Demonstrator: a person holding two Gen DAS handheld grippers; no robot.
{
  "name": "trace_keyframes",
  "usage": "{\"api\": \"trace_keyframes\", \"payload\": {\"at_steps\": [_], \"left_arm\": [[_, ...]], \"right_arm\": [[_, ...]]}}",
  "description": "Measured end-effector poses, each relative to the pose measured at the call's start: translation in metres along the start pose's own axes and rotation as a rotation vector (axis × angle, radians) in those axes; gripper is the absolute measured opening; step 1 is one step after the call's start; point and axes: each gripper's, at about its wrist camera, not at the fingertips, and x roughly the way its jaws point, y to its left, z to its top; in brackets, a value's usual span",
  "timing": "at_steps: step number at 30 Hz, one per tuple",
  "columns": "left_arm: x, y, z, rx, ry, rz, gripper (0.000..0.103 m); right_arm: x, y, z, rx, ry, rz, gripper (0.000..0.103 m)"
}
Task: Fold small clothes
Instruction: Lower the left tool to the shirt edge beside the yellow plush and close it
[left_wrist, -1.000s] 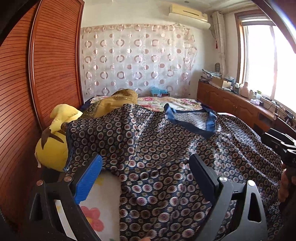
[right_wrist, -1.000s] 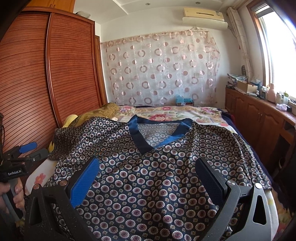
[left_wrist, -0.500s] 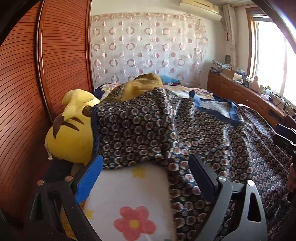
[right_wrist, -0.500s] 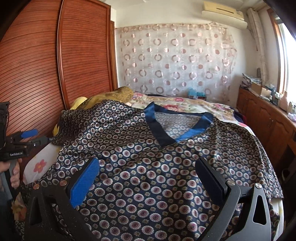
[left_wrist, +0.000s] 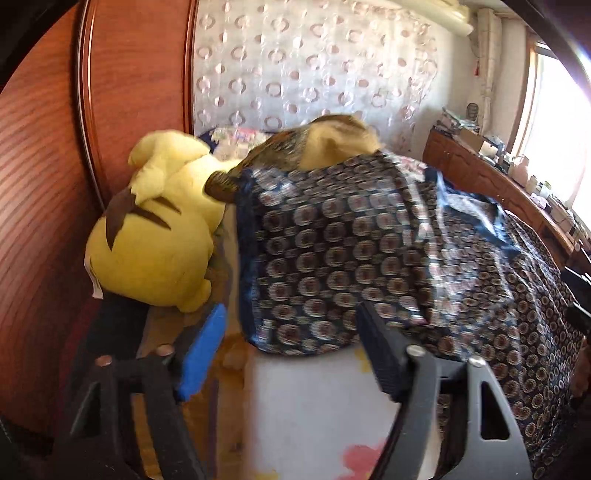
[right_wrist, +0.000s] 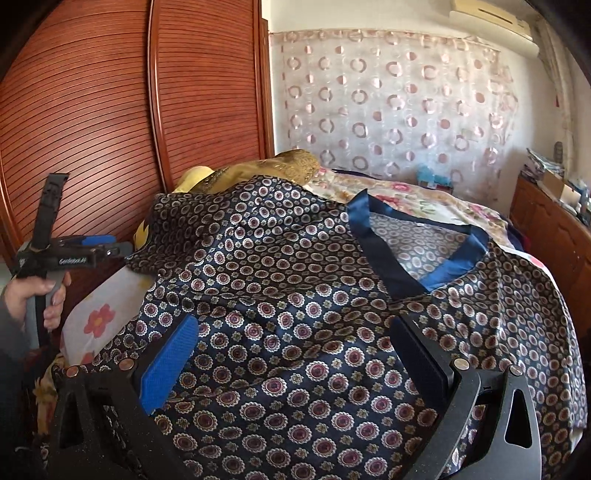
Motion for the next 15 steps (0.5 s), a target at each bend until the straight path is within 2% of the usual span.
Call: {"api": "trace_keyframes", "payload": {"at_steps": [3,10,12,14,15], "left_arm": [[0.011,0.011,0.006,-0.024,0.031,-0.016,0.066],[0.038,0.011,0.008,-0.001,0.142,0.006,0.066],[0.039,0.015,0.008,-0.021,0.149,-0.016,0.066],[0.039,0.019,0.007,-0.041,0.159,-0.051,0.058],[0.038,0.02,0.007,-0.053,0.163,-0.098,0.044]], "right_arm": [[0.004,0.0,0.0,-0.005,0.006,0.007,0.103],[0.006,0.002,0.001,-0.016,0.008,0.019,0.103],[0.006,0.003,0.001,-0.017,0.006,0.02,0.103],[0.008,0.004,0.0,-0.016,0.003,0.021,0.103],[0.008,0.004,0.0,-0.013,0.004,0.023,0.103]]}}
